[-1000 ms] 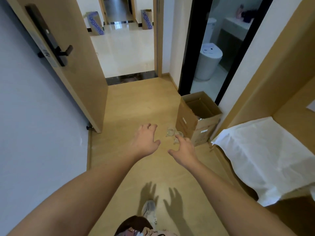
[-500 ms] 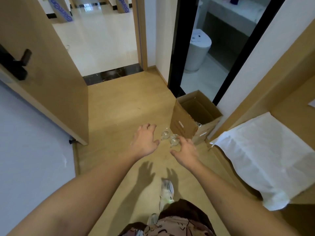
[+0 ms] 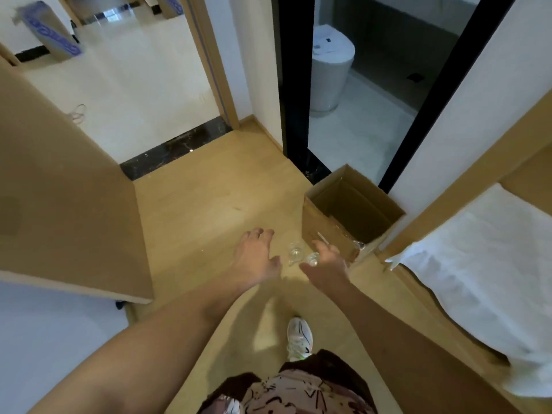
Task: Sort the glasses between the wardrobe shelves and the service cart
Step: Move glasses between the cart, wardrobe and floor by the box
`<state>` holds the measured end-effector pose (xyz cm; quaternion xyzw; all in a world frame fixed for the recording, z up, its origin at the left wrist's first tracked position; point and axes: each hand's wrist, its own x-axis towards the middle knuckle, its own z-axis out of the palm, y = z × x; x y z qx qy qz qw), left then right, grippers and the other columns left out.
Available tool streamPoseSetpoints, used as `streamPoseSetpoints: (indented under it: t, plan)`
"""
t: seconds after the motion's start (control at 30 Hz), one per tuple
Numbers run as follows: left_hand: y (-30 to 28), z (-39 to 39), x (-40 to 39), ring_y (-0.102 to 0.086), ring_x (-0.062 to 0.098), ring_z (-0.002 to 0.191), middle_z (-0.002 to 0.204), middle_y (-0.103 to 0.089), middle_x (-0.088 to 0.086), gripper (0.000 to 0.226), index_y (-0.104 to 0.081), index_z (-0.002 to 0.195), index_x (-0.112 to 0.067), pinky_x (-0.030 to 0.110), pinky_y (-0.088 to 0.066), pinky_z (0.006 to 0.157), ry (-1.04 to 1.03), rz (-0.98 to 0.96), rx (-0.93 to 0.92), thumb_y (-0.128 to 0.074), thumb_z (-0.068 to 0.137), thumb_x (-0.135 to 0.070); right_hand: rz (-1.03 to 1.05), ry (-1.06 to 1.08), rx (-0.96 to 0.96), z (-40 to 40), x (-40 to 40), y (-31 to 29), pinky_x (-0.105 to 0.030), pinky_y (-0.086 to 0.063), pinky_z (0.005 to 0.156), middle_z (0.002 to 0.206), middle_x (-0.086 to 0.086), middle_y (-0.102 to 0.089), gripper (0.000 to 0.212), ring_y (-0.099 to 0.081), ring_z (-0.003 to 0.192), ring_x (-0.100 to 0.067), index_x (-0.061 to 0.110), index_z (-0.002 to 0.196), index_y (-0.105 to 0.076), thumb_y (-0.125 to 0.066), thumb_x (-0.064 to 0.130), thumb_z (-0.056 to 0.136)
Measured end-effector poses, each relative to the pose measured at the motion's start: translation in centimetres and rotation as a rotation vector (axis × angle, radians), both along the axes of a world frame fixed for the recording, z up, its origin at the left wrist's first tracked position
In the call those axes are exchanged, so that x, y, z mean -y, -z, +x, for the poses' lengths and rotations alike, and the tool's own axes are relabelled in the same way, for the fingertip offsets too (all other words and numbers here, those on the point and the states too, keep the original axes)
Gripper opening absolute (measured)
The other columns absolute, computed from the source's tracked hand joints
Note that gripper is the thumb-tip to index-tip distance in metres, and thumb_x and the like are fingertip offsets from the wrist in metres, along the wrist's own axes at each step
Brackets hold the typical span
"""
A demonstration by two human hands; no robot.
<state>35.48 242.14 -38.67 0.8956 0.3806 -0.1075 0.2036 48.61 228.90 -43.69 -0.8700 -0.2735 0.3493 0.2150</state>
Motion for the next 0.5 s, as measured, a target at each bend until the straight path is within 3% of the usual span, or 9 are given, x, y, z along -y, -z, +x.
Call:
streamPoseSetpoints:
  t: [0.23,0.33,0.5]
  plan:
    - [4.2,4.0,-5.7,-0.039,0.028,0.138,0.15,-0.042,0.005,0.068,-0.039,0.151,-0.021,0.038,-0.038,0.111,-0.053,-0.104,-0.064,-0.063,0.093,-0.047,-0.064,0.055,-0.041,3.8,-3.3,3.4,-0.043,-0.044,0.108,0.148,-0.003,-0.049,0.071,-0.046,0.135,-0.029,0.033,0.153,-0.034,-0.063,0.043,0.089]
    - [6.8,4.8,-7.8,-0.045,0.029,0.133,0.148,-0.045,0.006,0.069,-0.042,0.15,-0.019,0.039,-0.045,0.103,-0.052,-0.172,-0.055,-0.065,0.092,-0.05,-0.125,0.113,-0.085,3.9,-4.2,5.3,-0.042,-0.047,0.105,0.147,-0.007,-0.05,0.066,-0.05,0.131,-0.031,0.029,0.148,-0.044,-0.066,0.04,0.087]
    - [11.7,5.0,-9.9,-0.046,0.028,0.133,0.145,-0.049,0.006,0.065,-0.046,0.146,-0.02,0.034,-0.041,0.097,-0.048,-0.27,-0.055,-0.063,0.092,-0.053,-0.232,0.224,-0.126,3.2,-5.7,10.0,-0.038,-0.044,0.099,0.138,-0.016,-0.051,0.071,-0.052,0.126,-0.035,0.025,0.151,-0.039,-0.068,0.04,0.089]
